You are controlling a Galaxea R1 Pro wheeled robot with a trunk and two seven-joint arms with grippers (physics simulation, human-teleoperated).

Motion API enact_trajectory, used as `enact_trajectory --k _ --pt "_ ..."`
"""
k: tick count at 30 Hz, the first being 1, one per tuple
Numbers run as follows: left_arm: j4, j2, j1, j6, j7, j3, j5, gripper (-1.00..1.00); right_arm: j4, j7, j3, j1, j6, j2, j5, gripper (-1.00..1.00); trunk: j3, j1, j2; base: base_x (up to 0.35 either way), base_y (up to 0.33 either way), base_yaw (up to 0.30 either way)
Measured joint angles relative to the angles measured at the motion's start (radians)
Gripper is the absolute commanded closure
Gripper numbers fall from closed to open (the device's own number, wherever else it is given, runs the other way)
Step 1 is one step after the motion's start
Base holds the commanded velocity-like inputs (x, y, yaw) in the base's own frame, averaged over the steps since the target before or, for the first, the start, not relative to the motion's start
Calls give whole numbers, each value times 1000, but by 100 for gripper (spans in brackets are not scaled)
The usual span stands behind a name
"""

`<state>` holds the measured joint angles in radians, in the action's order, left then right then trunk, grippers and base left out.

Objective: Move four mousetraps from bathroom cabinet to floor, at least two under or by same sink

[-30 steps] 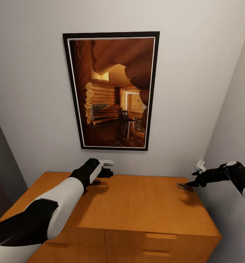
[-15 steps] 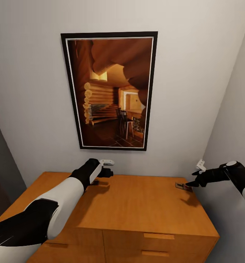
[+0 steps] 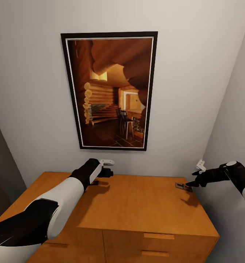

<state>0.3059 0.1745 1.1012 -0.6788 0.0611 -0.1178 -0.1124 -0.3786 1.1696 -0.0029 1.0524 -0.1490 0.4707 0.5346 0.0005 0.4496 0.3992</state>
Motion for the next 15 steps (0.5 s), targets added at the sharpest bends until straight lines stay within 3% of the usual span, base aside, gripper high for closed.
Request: enact_trajectory --k 15 --pt "0 0 0 0 0 0 0 -100 0 0 0 0 1 0 0 -100 0 0 0 0 0 0"
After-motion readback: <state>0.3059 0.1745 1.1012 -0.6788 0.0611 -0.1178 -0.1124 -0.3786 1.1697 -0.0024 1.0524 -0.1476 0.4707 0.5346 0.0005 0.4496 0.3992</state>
